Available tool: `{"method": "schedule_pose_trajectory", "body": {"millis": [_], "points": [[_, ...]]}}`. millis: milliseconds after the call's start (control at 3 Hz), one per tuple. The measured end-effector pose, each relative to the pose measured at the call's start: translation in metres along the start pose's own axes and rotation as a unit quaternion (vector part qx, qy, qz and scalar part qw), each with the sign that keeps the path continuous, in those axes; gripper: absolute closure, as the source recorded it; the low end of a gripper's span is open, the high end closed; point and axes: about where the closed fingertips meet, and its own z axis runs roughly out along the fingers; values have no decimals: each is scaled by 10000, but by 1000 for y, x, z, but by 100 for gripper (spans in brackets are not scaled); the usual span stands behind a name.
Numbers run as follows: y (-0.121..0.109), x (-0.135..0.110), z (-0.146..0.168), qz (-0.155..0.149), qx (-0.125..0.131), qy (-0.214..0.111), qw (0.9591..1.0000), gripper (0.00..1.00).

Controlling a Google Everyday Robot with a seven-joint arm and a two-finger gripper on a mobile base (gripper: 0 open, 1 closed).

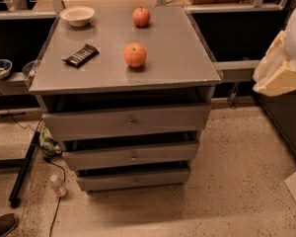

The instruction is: Open top drawer

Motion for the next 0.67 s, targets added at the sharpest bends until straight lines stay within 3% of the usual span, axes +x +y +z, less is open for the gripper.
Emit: {"method": "schedule_pose_trajectory", "body": {"millis": [333,667], "points": [[0,0,0,0,0,0,10000,61],[0,0,0,0,1,0,10000,38]]}}
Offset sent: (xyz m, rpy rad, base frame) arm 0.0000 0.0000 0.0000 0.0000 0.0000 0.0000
